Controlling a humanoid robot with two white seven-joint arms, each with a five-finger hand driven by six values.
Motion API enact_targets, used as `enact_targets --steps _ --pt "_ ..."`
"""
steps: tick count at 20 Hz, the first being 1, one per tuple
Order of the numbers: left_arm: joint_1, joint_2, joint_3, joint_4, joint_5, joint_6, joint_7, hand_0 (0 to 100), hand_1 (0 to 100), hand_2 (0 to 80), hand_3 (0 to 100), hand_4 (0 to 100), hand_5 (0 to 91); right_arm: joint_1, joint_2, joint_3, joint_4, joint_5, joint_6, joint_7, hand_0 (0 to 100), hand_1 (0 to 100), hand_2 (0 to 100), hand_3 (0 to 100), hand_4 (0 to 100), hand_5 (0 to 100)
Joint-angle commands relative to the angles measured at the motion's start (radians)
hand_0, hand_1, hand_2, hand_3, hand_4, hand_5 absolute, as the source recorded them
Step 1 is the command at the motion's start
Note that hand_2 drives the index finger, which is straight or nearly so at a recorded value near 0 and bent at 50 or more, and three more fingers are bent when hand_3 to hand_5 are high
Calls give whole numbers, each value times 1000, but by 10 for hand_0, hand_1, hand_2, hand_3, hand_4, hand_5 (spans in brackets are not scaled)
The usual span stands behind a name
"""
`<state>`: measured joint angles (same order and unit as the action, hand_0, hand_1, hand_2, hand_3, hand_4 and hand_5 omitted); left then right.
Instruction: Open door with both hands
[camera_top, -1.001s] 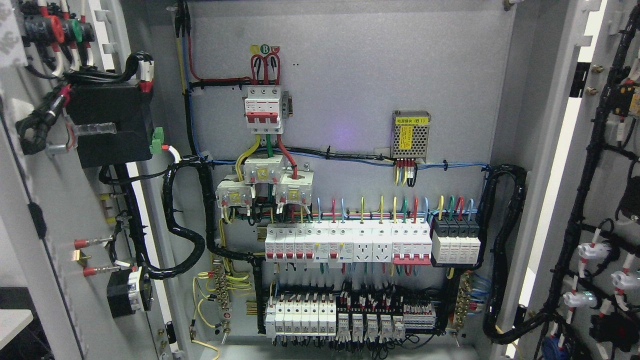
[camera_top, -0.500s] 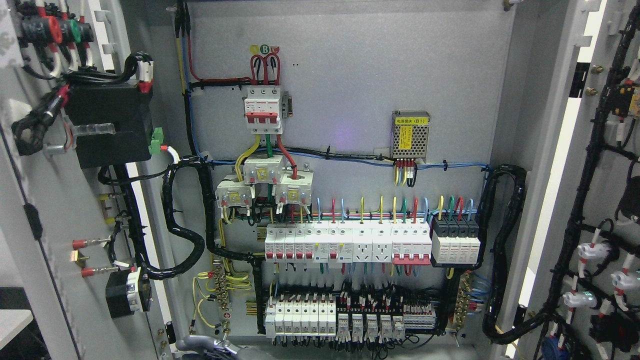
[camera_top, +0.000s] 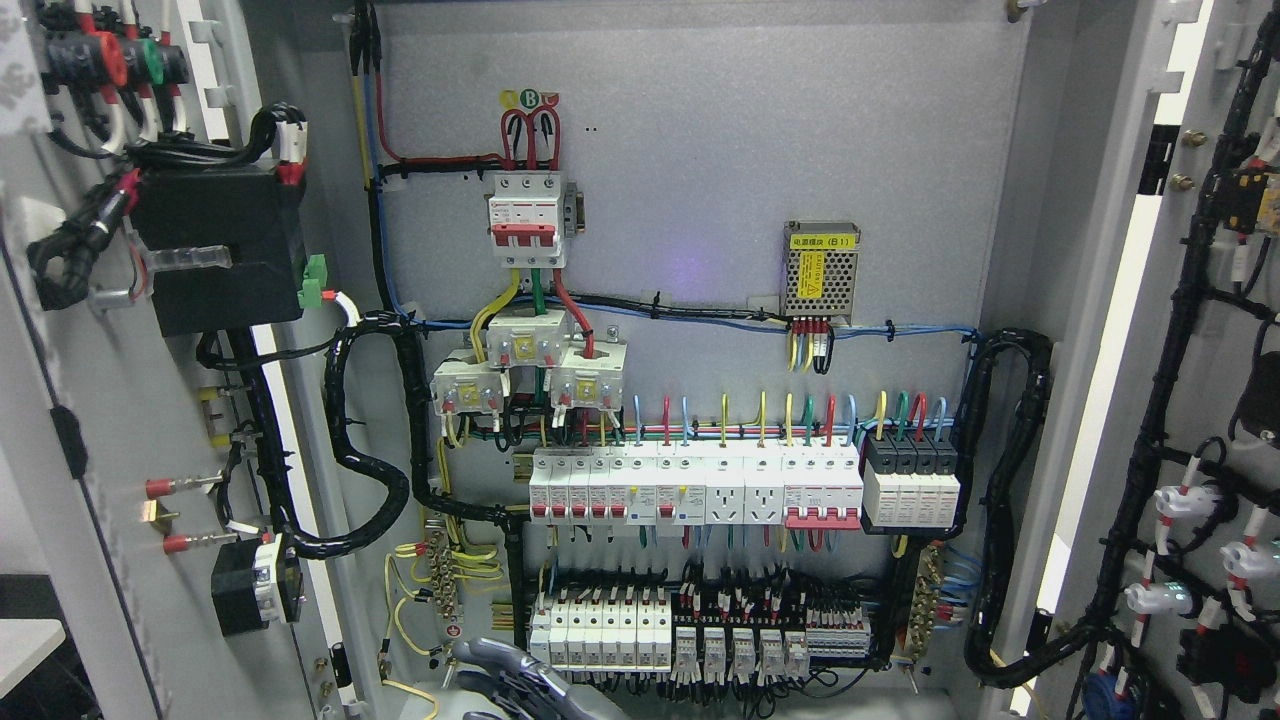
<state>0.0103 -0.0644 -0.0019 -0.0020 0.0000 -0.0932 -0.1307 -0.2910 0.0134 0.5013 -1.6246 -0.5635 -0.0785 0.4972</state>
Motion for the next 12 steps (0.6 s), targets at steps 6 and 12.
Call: enact_targets --steps 6,12 --pt "184 23 -147 -463 6 -55 0 0 0 0 0 0 0 122 -154 -66 -75 -1 -27 0 383 0 0 0 0 0" --pt "344 104 -152 -904 -60 -273 -23 0 0 0 0 0 0 147 -158 -90 -149 -3 -29 -9 383 0 0 0 0 0"
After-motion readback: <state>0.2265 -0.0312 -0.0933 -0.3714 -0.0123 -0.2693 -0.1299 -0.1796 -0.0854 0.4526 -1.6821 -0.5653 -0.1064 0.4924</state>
